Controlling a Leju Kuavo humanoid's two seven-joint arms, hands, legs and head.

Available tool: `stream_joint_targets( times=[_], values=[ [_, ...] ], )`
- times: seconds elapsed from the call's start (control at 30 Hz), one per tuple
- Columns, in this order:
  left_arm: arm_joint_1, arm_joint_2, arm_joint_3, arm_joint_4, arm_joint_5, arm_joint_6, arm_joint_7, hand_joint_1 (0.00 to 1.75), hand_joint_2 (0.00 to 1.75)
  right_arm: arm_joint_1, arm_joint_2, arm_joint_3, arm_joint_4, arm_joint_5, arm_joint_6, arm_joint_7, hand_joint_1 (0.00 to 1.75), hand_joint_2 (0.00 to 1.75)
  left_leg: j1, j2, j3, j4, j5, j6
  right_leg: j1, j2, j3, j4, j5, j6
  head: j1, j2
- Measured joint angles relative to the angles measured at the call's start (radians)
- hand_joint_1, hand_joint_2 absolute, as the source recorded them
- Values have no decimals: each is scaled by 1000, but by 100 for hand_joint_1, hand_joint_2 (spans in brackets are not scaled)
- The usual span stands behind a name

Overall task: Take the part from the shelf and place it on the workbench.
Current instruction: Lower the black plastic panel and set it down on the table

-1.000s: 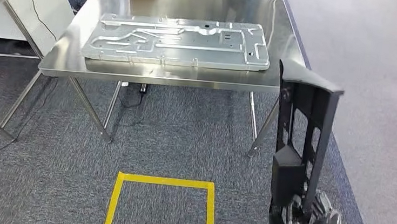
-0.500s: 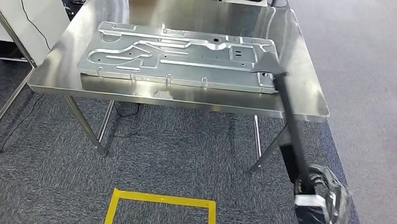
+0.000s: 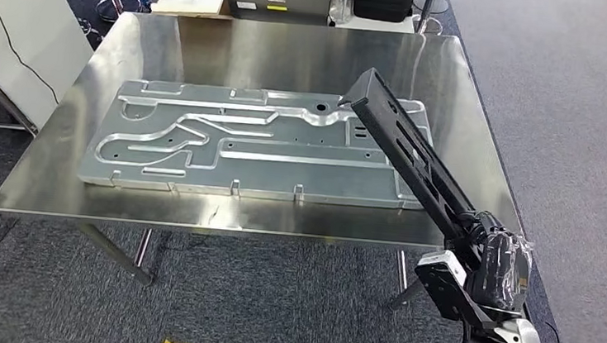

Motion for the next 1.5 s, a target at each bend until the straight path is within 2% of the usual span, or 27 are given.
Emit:
stream_joint_targets(
  times=[0.03, 0.07, 0.17, 0.2, 0.27, 0.3, 0.37, 0.43, 0.5, 0.53, 0.57, 0.6, 0.67, 0.7, 0.73, 0.8, 0.87, 0.97, 1.0, 1.07, 1.13, 1.17, 1.23, 1.33, 1.37, 1.43, 1.5],
  values=[
    [6, 1, -1, 0, -2, -1, 0, 0, 0, -8, -3, 2, 5, 30, 11, 5, 175, 175, -2, 0, -42, -33, -1, 3, 0, 2, 43, -19, -18, 2, 0, 0],
    [11, 2, -3, 0, -5, -3, 2, 0, 0, -24, -9, 9, 13, 76, 30, 12, 175, 175, -4, 0, -79, -84, 47, 9, 1, 5, 84, -37, -38, 4, 0, 0],
    [20, 3, -16, 3, -17, -10, 12, 0, 0, -121, -38, 60, 73, 247, 127, 38, 175, 175, -22, 0, -146, -272, 391, 33, 5, 20, 185, -68, -111, 16, 1, 0],
    [18, 4, -22, 4, -21, -11, 18, 0, 0, -164, -50, 86, 96, 292, 168, 42, 175, 175, -29, -1, -152, -293, 449, 37, 6, 27, 212, -72, -132, 22, 1, 0],
    [-5, 3, -37, 3, -24, -15, 27, 0, 0, -256, -72, 141, 134, 346, 239, 43, 175, 175, -33, -5, -139, -268, 412, 45, 6, 32, 229, -28, -128, 31, 0, 0],
    [-20, 3, -44, 3, -24, -16, 29, 0, 0, -300, -80, 166, 150, 355, 261, 41, 175, 175, -32, -8, -123, -264, 388, 52, 4, 28, 207, 38, -103, 34, 0, 0],
    [-41, 2, -59, 3, -24, -18, 31, 0, 0, -393, -90, 222, 188, 357, 296, 35, 175, 175, -26, -13, -74, -265, 346, 65, 1, 10, 93, 220, -74, 43, 0, 0],
    [-46, 3, -71, 3, -22, -19, 34, 0, 0, -464, -100, 281, 228, 354, 328, 30, 175, 175, -24, -16, -12, -275, 300, 69, -1, -3, -42, 341, -128, 53, 0, 0],
    [-42, 3, -81, 3, -21, -13, 40, 0, 0, -509, -106, 333, 263, 349, 360, 26, 175, 175, -21, -21, 61, -292, 259, 65, -4, -5, -150, 350, -213, 56, 0, 0],
    [-40, 3, -87, 3, -21, -6, 43, 0, 0, -528, -109, 355, 279, 346, 376, 22, 175, 175, -20, -26, 101, -303, 239, 62, -5, -5, -195, 322, -223, 55, 0, 0],
    [-38, 2, -92, 3, -20, 1, 45, 0, 0, -545, -114, 378, 296, 343, 395, 16, 175, 175, -21, -30, 139, -314, 217, 58, -5, -5, -236, 277, -193, 51, 0, 0],
    [-36, 1, -98, 3, -17, 8, 47, 0, 0, -560, -120, 402, 313, 341, 413, 8, 175, 175, -22, -34, 173, -322, 194, 54, -3, -4, -272, 211, -97, 45, 0, 0],
    [-33, -7, -105, 8, -5, 8, 40, 0, 0, -578, -131, 457, 356, 338, 445, -9, 175, 175, -22, -39, 215, -311, 149, 41, 8, 7, -319, 102, 153, 28, -2, 0],
    [-33, -10, -108, 11, 2, 6, 35, 0, 0, -585, -135, 485, 375, 338, 456, -17, 175, 175, -18, -41, 222, -300, 132, 34, 15, 12, -330, 81, 237, 18, -2, 0],
    [-37, -12, -111, 12, 6, 2, 30, 0, 0, -594, -136, 508, 389, 338, 462, -22, 175, 175, -13, -42, 223, -288, 124, 27, 22, 15, -335, 87, 261, 8, -3, 0],
    [-37, -10, -119, 9, 13, -4, 23, 0, 0, -622, -136, 540, 402, 336, 464, -25, 175, 175, -7, -38, 207, -250, 137, 12, 24, 11, -325, 99, 230, -12, -3, 0],
    [-30, -10, -123, 8, 18, -8, 21, 0, 0, -652, -134, 565, 415, 331, 458, -22, 175, 175, -9, -22, 144, -150, 155, -1, 17, 9, -304, 79, 213, -23, -4, 0],
    [-25, -10, -124, 8, 25, -16, 22, 0, 0, -666, -134, 603, 434, 322, 453, -20, 175, 175, -5, -6, 31, -26, 78, -19, 10, 7, -290, 68, 199, -21, -4, 0],
    [-27, -10, -124, 8, 27, -19, 23, 0, 0, -662, -134, 613, 441, 318, 453, -20, 175, 175, -3, -4, 14, -21, 57, -23, 9, 5, -289, 71, 195, -18, -4, 0],
    [-34, -10, -125, 8, 34, -24, 23, 0, 0, -656, -134, 627, 451, 311, 453, -19, 175, 175, 0, -1, 26, -79, 90, -25, 8, 2, -290, 80, 191, -13, -4, 0],
    [-45, -10, -126, 8, 37, -26, 23, 0, 0, -658, -134, 632, 456, 307, 452, -18, 175, 175, -1, 0, 68, -191, 150, -16, 6, 2, -296, 91, 196, -4, -4, 0],
    [-52, -10, -127, 8, 38, -26, 23, 0, 0, -662, -135, 632, 456, 306, 451, -17, 175, 175, -4, 0, 80, -228, 155, -8, 6, 3, -300, 94, 201, 3, -4, 0],
    [-60, -9, -130, 8, 39, -27, 24, 0, 0, -667, -136, 632, 458, 306, 450, -16, 175, 175, -11, -1, 80, -249, 156, 16, 4, 4, -304, 94, 213, 20, -4, 0],
    [-62, -9, -131, 8, 41, -27, 25, 0, 0, -668, -137, 632, 459, 304, 448, -16, 175, 175, -11, 4, 75, -258, 202, 45, 0, 5, -308, 95, 209, 42, -3, 0],
    [-64, -10, -132, 8, 43, -27, 25, 0, 0, -668, -137, 632, 460, 303, 448, -15, 175, 175, -9, 6, 70, -263, 217, 52, -1, 4, -317, 122, 176, 48, -3, 0],
    [-66, -10, -133, 8, 46, -26, 26, 0, 0, -668, -138, 632, 460, 303, 448, -12, 175, 175, -8, 10, 51, -265, 238, 60, -6, -2, -349, 237, 71, 56, -3, 0],
    [-65, -10, -135, 8, 48, -23, 28, 0, 0, -665, -139, 632, 460, 302, 448, -9, 175, 175, -8, 10, 28, -263, 252, 58, -11, -4, -370, 358, 1, 64, -3, 0]
  ],
)
